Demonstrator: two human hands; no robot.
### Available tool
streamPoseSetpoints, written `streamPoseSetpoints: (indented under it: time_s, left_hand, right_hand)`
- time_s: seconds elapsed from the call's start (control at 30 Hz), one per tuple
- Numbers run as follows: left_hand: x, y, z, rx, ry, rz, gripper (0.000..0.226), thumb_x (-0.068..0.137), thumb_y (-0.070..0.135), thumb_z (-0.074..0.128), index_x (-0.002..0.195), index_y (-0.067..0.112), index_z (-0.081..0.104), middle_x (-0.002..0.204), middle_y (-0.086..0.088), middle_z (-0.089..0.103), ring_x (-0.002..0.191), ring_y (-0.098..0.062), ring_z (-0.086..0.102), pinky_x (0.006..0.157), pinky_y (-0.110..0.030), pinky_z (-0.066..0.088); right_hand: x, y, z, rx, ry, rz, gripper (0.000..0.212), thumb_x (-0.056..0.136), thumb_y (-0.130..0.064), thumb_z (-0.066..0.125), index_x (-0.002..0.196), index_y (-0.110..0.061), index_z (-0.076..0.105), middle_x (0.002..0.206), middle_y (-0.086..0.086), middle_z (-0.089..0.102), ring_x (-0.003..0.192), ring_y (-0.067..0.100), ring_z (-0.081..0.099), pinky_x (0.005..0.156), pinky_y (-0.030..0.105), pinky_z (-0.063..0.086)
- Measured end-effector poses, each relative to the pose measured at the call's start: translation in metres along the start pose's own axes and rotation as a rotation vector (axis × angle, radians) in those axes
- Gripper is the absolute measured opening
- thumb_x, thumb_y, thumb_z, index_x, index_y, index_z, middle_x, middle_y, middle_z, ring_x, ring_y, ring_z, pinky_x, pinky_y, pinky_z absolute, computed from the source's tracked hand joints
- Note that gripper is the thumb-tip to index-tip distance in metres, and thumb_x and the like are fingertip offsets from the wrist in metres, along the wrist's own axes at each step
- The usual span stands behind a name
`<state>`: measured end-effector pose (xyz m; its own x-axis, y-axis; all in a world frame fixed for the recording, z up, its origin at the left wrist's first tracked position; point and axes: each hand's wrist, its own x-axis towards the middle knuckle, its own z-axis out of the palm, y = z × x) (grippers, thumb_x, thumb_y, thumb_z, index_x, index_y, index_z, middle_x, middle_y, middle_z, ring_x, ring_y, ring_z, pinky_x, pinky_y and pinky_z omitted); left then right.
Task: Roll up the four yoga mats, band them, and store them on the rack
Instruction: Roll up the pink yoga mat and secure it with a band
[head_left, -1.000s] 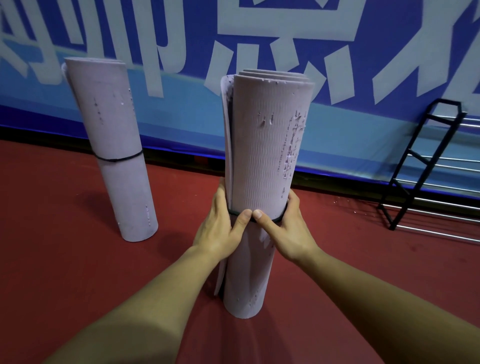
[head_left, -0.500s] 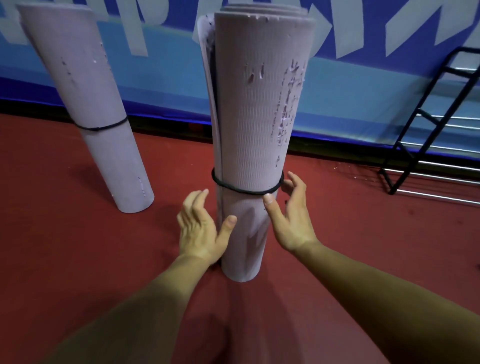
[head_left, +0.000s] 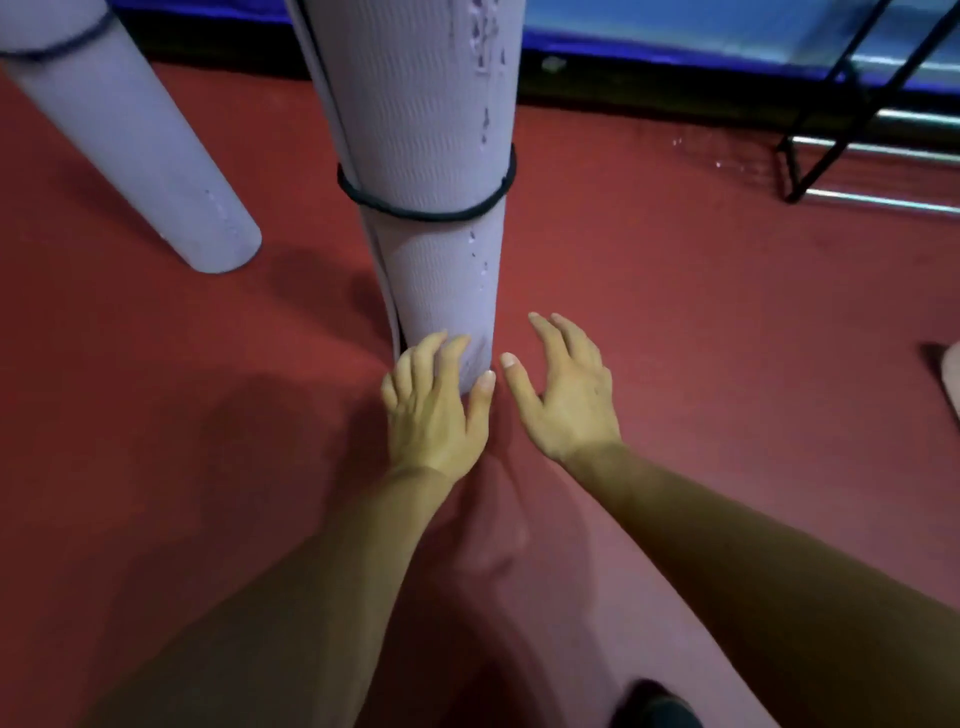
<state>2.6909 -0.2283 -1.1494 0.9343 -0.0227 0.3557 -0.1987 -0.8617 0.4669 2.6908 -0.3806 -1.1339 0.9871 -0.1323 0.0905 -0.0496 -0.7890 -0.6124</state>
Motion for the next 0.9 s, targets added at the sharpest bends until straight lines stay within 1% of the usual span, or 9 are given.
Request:
streamPoseSetpoints:
  time_s: [0.13,0.2,0.27,0.33,0.4,0.5,0.63,0.73,0.9]
  left_hand:
    - [-0.032,0.017,-0.012,0.064,-0.174,-0.038,0.051,0.098,0.043,0.033,0.134,0.017,0.060,0.142,-0.004,0.055,0.129,-0.032,0.048,0.106,-0.050,0.033]
    - [-0.036,0.035,-0.024,0.082,-0.274,-0.041,0.056,0.098,0.045,0.029,0.137,0.017,0.058,0.145,-0.003,0.054,0.132,-0.030,0.046,0.109,-0.048,0.031]
    - [-0.033,0.059,-0.037,0.087,-0.379,-0.005,0.060,0.098,0.049,0.027,0.141,0.018,0.054,0.148,-0.002,0.050,0.136,-0.027,0.042,0.112,-0.046,0.028]
    - [-0.027,0.086,-0.048,0.094,-0.464,0.042,0.057,0.100,0.050,0.031,0.146,0.020,0.049,0.153,-0.003,0.045,0.141,-0.025,0.037,0.115,-0.044,0.023]
    - [-0.022,0.114,-0.059,0.120,-0.524,0.044,0.054,0.103,0.048,0.037,0.150,0.023,0.044,0.158,-0.003,0.038,0.145,-0.024,0.031,0.118,-0.042,0.018]
    - [-0.017,0.156,-0.078,0.172,-0.571,0.040,0.055,0.104,0.049,0.036,0.153,0.024,0.038,0.161,-0.004,0.032,0.148,-0.025,0.025,0.121,-0.041,0.013]
    - [-0.021,0.216,-0.111,0.185,-0.620,0.086,0.056,0.104,0.048,0.033,0.155,0.024,0.035,0.163,-0.005,0.029,0.149,-0.026,0.023,0.123,-0.044,0.011]
    - [-0.038,0.260,-0.138,0.197,-0.650,0.178,0.055,0.105,0.047,0.030,0.155,0.025,0.032,0.163,-0.004,0.027,0.149,-0.025,0.023,0.122,-0.046,0.013]
    - [-0.093,0.314,-0.179,0.195,-0.671,0.205,0.056,0.105,0.047,0.027,0.158,0.028,0.026,0.166,-0.002,0.021,0.150,-0.025,0.019,0.123,-0.045,0.008]
  right_hand:
    - [-0.032,0.014,-0.018,-0.098,-0.116,0.111,0.061,0.103,-0.056,0.038,0.158,-0.029,0.032,0.167,0.005,0.023,0.155,0.027,0.016,0.122,0.049,0.021]
    - [-0.049,0.022,-0.037,-0.150,-0.162,0.158,0.062,0.103,-0.058,0.035,0.158,-0.032,0.030,0.168,0.005,0.021,0.155,0.028,0.014,0.122,0.050,0.018]
    - [-0.064,0.026,-0.061,-0.174,-0.203,0.199,0.062,0.103,-0.060,0.033,0.159,-0.033,0.028,0.168,0.004,0.021,0.155,0.028,0.012,0.122,0.050,0.017]
    - [-0.077,0.028,-0.090,-0.199,-0.234,0.232,0.064,0.103,-0.061,0.032,0.160,-0.032,0.027,0.169,0.005,0.020,0.156,0.028,0.012,0.122,0.050,0.017]
    - [-0.087,0.030,-0.121,-0.227,-0.255,0.252,0.064,0.103,-0.061,0.031,0.160,-0.032,0.025,0.168,0.005,0.021,0.156,0.028,0.012,0.121,0.050,0.017]
    - [-0.102,0.027,-0.168,-0.235,-0.276,0.304,0.066,0.103,-0.061,0.030,0.161,-0.030,0.022,0.168,0.006,0.022,0.156,0.029,0.013,0.121,0.051,0.018]
    - [-0.127,0.021,-0.227,-0.229,-0.286,0.334,0.065,0.103,-0.060,0.029,0.161,-0.032,0.020,0.168,0.006,0.020,0.156,0.029,0.012,0.121,0.051,0.018]
    - [-0.152,0.017,-0.267,-0.242,-0.276,0.355,0.064,0.104,-0.059,0.028,0.162,-0.034,0.016,0.169,0.005,0.017,0.156,0.028,0.010,0.121,0.051,0.018]
    - [-0.214,0.010,-0.320,-0.315,-0.270,0.346,0.065,0.104,-0.060,0.026,0.162,-0.035,0.011,0.170,0.005,0.014,0.156,0.030,0.009,0.122,0.052,0.017]
